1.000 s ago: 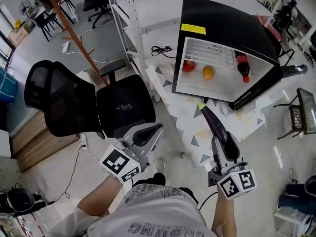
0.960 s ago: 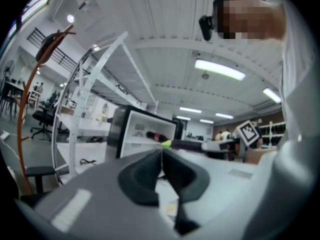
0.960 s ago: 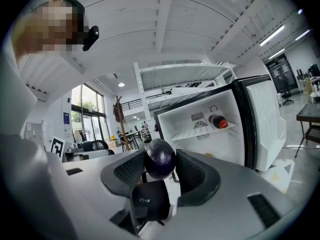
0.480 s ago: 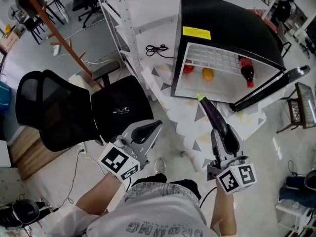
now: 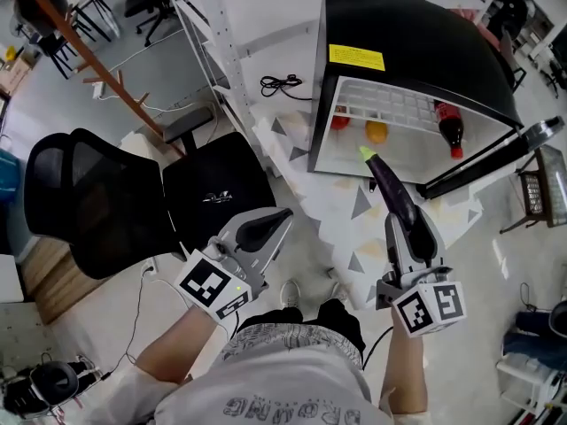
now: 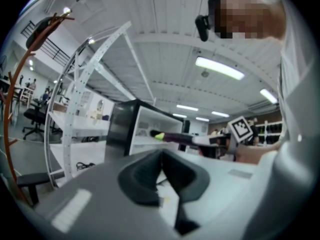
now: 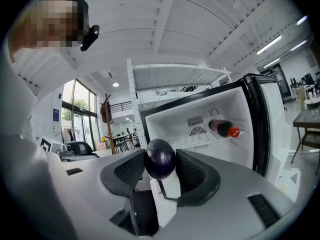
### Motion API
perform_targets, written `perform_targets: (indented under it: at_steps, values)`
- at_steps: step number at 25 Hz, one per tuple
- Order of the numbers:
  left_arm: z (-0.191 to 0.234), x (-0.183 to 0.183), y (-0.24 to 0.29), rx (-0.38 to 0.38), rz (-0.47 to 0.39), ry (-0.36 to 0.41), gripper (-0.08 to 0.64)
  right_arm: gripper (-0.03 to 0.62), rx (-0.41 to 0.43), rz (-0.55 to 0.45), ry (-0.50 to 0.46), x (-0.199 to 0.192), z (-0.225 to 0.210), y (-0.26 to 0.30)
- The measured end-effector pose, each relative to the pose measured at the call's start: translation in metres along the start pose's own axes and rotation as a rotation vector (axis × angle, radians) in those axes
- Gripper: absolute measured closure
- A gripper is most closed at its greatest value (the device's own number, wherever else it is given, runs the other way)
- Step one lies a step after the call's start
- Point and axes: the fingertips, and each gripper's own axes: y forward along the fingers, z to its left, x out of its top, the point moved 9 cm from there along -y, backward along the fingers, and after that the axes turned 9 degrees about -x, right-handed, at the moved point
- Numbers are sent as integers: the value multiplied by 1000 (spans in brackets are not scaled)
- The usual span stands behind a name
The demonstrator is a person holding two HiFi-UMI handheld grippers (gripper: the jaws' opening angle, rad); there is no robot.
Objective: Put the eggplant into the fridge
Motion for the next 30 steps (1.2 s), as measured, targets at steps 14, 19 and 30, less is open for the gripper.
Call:
perform_targets:
  at_steps: [14,19,30]
  values:
    - [7,4,38,47,40,10,549,402,34,-37,-12,12,-33,55]
    - [11,4,59,61,57,5,549,402,11,-51,-51,16,-49,81]
    - [21,4,80,82,96,5,549,402,-46,-94,-96,18,-66,128]
